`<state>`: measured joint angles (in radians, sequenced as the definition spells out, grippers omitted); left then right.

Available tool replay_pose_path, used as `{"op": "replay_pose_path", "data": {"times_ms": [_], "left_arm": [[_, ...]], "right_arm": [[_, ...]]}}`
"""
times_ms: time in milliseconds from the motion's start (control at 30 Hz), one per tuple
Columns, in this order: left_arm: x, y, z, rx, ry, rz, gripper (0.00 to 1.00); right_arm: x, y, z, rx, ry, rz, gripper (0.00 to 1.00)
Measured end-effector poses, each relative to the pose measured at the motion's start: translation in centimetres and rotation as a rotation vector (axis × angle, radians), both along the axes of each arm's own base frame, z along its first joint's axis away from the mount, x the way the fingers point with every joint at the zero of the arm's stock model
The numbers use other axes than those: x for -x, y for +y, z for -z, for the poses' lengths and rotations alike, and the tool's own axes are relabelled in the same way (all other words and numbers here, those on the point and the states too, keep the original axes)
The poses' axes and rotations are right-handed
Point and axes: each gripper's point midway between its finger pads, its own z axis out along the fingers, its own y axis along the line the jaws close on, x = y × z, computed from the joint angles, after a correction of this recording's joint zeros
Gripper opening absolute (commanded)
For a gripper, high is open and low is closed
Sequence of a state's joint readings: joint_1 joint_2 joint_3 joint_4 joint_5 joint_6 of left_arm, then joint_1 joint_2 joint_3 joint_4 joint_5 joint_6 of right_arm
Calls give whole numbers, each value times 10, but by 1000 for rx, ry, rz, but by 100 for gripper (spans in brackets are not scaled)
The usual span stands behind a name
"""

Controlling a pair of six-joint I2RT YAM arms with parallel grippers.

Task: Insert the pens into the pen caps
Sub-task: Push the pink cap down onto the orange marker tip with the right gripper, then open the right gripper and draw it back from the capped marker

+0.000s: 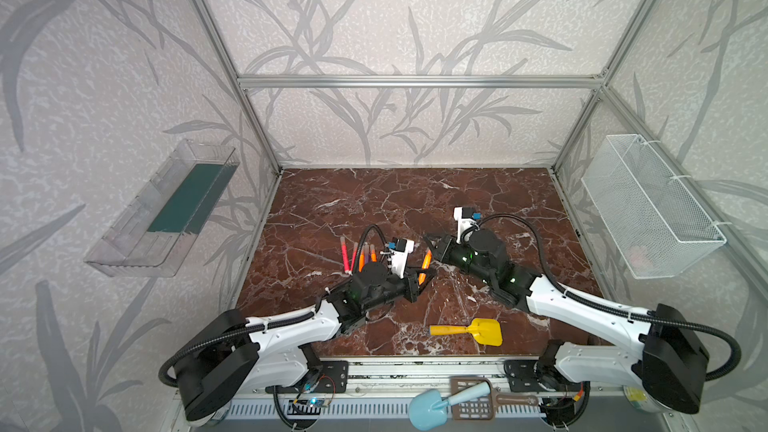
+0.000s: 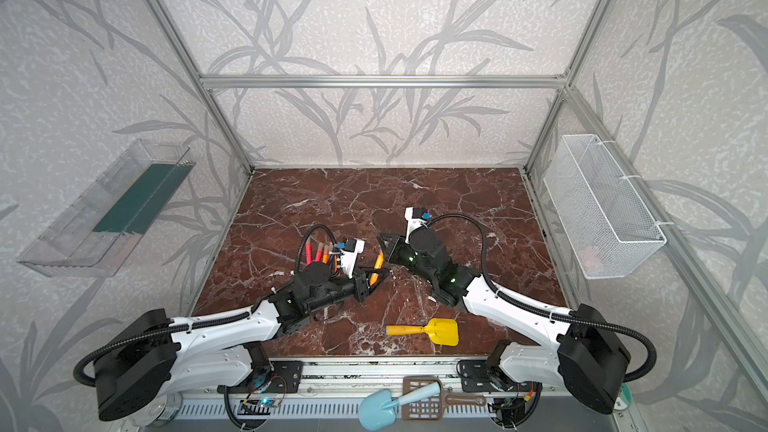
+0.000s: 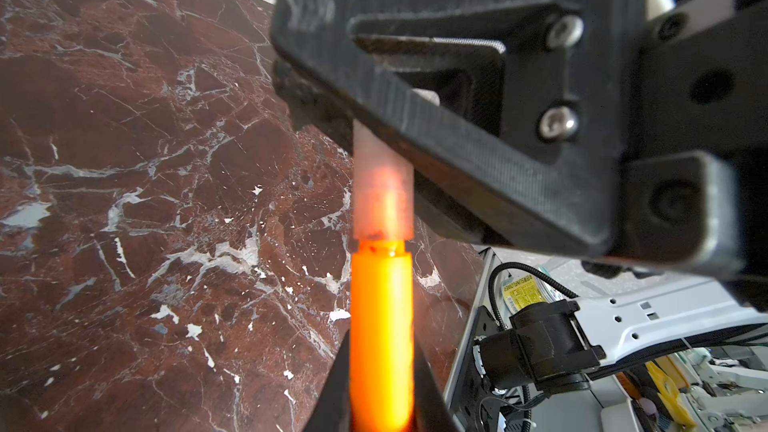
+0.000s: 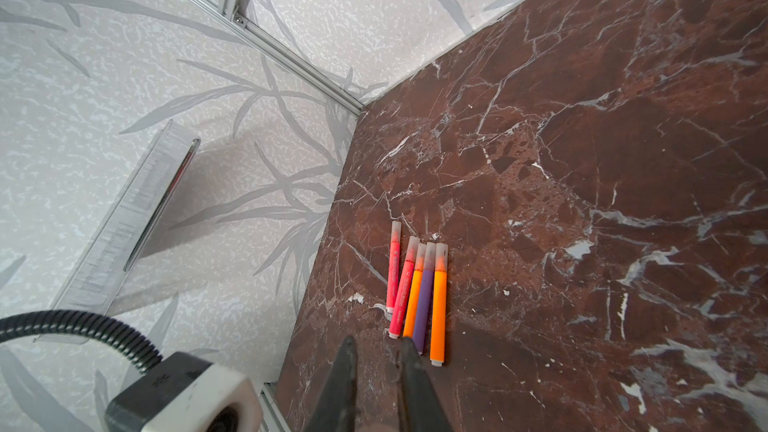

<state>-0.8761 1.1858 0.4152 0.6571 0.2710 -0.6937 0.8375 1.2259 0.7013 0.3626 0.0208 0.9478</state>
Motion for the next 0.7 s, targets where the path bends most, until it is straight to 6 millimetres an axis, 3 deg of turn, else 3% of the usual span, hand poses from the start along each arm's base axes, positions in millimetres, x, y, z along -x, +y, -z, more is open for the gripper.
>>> {"op": "replay_pose_path", "data": {"times_ms": [167, 467, 700], "left_arm": [[4, 0, -3, 34, 34, 70, 0], [9, 8, -29, 96, 2, 106, 0], [19, 12, -36, 76, -33, 142, 0]], "right_arm": [[6, -2, -4, -84, -75, -38, 2], [18, 6, -33, -196, -190, -127, 0], [37, 10, -44, -185, -258, -56, 0]]}}
